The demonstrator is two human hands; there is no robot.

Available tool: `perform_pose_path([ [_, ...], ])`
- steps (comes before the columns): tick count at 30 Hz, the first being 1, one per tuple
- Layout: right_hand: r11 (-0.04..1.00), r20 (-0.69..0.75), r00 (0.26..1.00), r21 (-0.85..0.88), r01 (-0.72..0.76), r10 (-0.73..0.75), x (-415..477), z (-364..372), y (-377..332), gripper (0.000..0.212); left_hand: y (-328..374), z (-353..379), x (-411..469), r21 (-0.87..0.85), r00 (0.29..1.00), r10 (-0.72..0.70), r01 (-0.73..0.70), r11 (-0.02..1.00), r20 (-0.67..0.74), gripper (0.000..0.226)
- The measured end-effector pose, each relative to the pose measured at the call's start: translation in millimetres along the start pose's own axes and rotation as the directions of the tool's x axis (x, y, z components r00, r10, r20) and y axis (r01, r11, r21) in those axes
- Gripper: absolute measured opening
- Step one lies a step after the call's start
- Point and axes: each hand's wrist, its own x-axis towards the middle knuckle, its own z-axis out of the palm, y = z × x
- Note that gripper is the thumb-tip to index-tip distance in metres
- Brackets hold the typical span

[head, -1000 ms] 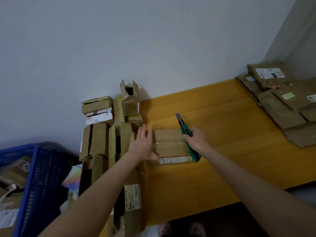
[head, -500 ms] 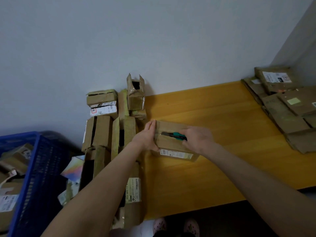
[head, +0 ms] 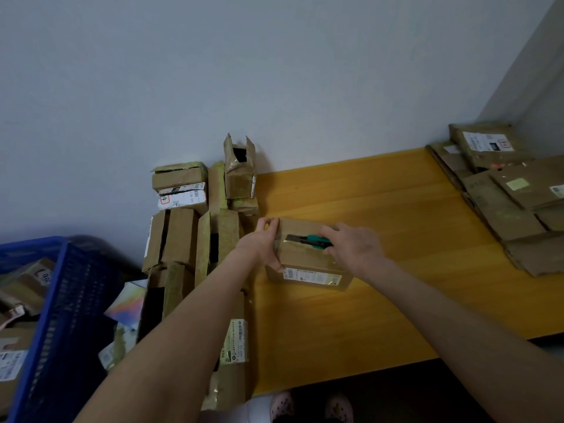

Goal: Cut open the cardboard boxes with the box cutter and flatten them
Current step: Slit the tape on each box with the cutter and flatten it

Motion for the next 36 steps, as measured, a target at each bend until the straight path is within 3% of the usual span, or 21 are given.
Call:
perform_pose_path([
  [10, 0.999, -0.049, 0.998, -0.013, 0.043, -0.043, -1.8, -2.0, 1.7, 0.033, 1.8, -0.5, -3.4, 0.011, 1.0, 0.01, -0.01, 1.0, 0.013, 0.133],
  [24, 0.999, -0.014, 1.0, 0.026, 0.022, -0.021, -0.2, 0.1, 8.8, 0.04, 3.4, 0.5, -2.3, 0.048, 1.0, 0.004, -0.003, 0.999, -0.009, 0.129],
  [36, 0.992, -0.047, 0.995, -0.099, 0.078, -0.083, 4.4, 1.2, -2.0, 0.038, 5.5, 0.3, -3.2, 0.122, 0.998, -0.024, 0.03, 0.992, -0.05, 0.128],
])
